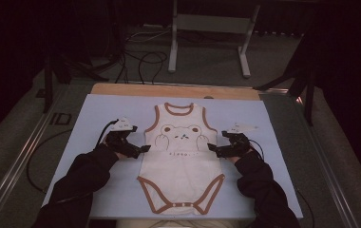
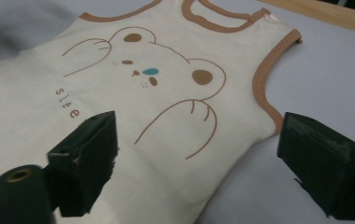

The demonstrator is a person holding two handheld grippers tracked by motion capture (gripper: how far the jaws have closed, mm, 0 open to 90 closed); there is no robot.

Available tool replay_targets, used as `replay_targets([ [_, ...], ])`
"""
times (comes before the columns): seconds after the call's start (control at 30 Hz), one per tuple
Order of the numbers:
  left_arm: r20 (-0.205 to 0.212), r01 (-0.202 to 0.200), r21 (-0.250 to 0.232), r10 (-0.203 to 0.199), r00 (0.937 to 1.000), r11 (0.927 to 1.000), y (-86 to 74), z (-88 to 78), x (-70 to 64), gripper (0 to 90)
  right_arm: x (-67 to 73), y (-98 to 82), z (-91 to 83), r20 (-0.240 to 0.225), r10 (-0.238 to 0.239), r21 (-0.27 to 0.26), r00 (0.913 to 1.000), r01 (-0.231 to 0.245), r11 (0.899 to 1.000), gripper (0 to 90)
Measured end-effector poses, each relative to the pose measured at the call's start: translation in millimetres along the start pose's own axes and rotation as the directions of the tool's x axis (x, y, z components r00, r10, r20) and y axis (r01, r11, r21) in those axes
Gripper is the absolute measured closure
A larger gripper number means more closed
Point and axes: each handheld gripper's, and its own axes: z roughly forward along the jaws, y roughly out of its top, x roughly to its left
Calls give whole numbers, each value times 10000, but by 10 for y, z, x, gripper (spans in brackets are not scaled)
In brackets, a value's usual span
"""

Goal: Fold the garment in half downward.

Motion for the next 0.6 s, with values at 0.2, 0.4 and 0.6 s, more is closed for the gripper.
replay_targets([
  [0.2, 50, 148, 423, -150, 9999, 9990, -40, 128, 16, 14, -57, -62, 64, 113, 101, 294, 9999, -104, 9995, 144],
  [0.4, -69, 195, 894, -190, 9998, 9958, -66, 252, 31, 71, -82, -84, 109, 121, 206, 498, 9997, -212, 9985, 180],
  [0.6, -227, 261, 1439, -231, 9995, 9893, -86, 349, 53, 104, -115, -98, 150, 215, 320, 682, 9993, -334, 9971, 244],
])
